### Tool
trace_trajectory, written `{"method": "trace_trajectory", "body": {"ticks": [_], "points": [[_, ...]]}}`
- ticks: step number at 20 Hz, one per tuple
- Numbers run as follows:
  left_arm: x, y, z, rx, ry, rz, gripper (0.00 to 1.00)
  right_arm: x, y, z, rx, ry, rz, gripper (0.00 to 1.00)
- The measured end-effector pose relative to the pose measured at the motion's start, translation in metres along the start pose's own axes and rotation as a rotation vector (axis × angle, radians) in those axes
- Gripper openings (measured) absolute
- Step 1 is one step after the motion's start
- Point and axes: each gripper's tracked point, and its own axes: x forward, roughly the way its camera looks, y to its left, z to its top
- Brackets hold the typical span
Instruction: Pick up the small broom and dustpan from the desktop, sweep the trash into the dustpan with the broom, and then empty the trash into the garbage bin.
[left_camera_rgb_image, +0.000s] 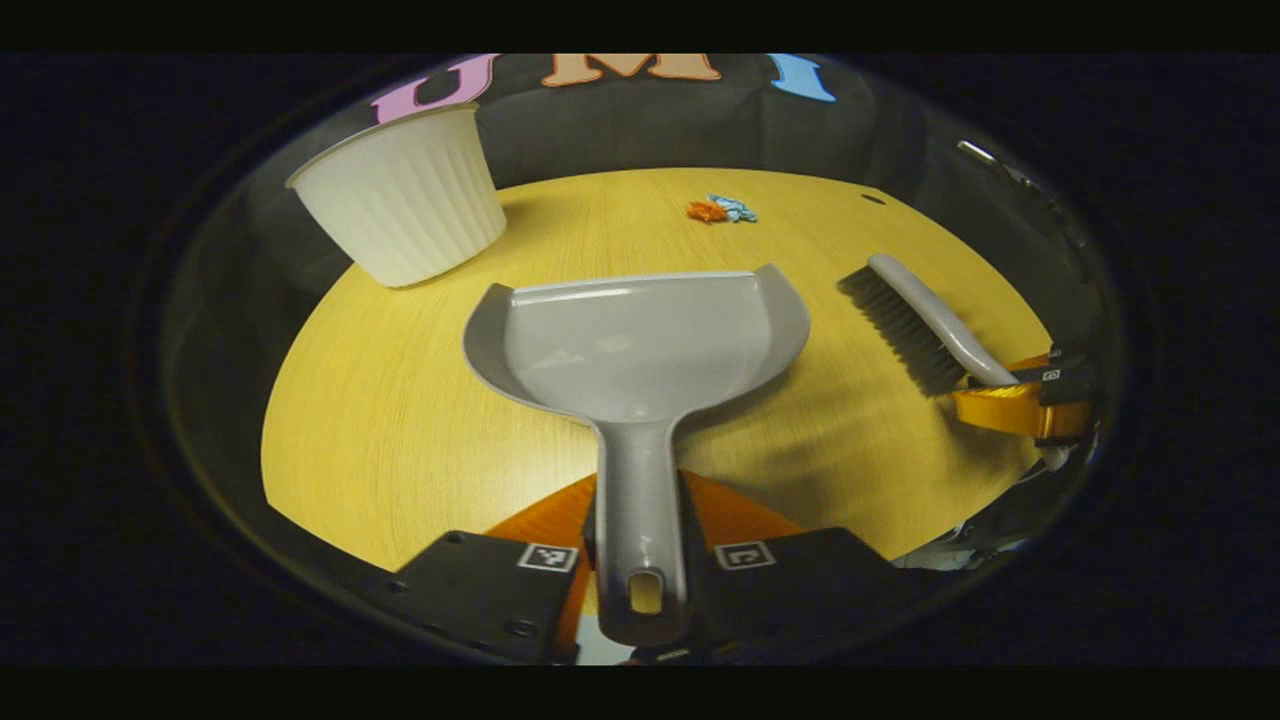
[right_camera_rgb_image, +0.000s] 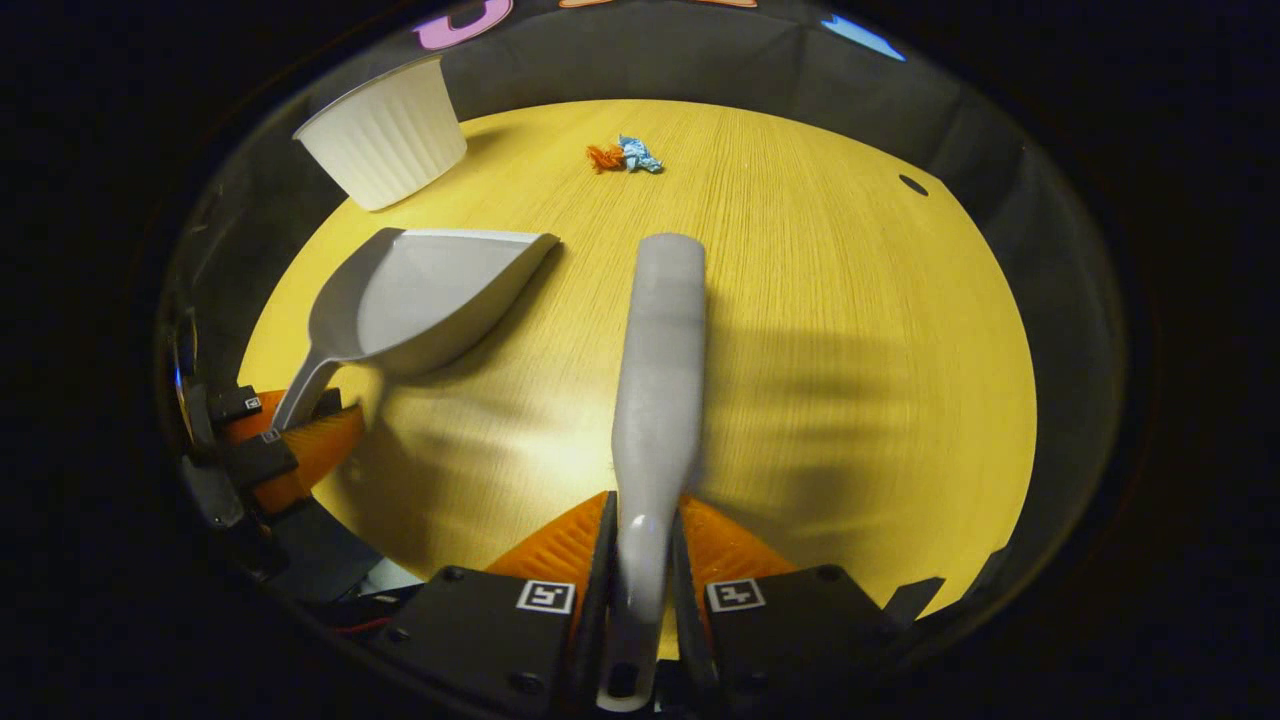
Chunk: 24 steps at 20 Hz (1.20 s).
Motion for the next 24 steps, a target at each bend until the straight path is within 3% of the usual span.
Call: {"method": "trace_trajectory", "body": {"ticks": [1, 4, 8, 11, 14, 19, 24], "points": [[0.003, 0.003, -0.001, 0.014, 0.007, 0.007, 0.35, 0.000, -0.001, 0.000, -0.025, 0.007, 0.007, 0.31], [0.003, 0.002, -0.008, 0.042, 0.042, -0.012, 0.29, 0.005, -0.003, 0.002, -0.069, -0.021, 0.017, 0.17], [-0.001, 0.000, 0.001, 0.029, 0.025, -0.009, 0.25, 0.000, -0.020, 0.018, -0.069, -0.095, 0.066, 0.11], [-0.005, -0.001, 0.010, 0.021, 0.010, 0.005, 0.24, -0.012, -0.043, 0.050, -0.039, -0.201, 0.090, 0.09], [-0.002, 0.005, 0.030, 0.095, -0.043, 0.043, 0.24, -0.014, -0.075, 0.082, -0.047, -0.208, 0.051, 0.10], [0.019, 0.001, 0.068, 0.219, -0.044, -0.007, 0.24, -0.006, -0.106, 0.168, -0.018, -0.272, -0.030, 0.10], [0.037, -0.001, 0.073, 0.253, -0.006, -0.069, 0.24, 0.022, -0.101, 0.226, -0.069, -0.209, -0.050, 0.10]]}}
